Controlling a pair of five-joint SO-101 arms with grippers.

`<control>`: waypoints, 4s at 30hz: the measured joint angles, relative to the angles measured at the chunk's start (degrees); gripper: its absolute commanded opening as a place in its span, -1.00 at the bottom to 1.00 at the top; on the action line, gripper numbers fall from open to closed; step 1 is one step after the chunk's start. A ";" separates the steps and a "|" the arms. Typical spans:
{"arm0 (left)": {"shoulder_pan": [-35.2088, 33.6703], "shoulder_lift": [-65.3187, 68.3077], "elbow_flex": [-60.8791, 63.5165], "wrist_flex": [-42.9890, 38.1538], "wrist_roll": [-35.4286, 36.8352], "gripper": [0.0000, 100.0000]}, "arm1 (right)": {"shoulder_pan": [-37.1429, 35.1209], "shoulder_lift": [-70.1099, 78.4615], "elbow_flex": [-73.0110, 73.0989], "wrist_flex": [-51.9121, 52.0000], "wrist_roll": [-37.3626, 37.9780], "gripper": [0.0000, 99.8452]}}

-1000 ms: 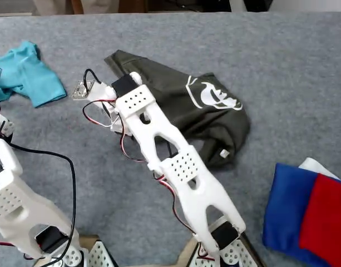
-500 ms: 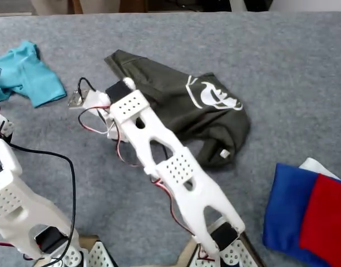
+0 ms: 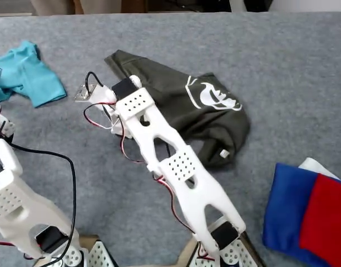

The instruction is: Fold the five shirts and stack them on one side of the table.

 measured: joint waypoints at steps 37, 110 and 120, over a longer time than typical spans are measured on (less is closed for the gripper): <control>8.88 0.00 4.57 3.52 -0.09 -0.96 | 4.13 -75.43 8.62 -42.81 1.58 -0.99; 62.24 45.19 -73.41 12.66 39.74 -0.66 | 72.97 -40.79 74.29 -64.53 1.76 -0.99; 64.62 45.54 -73.76 19.52 39.74 -0.59 | 72.79 -40.79 74.29 -64.53 1.76 -0.99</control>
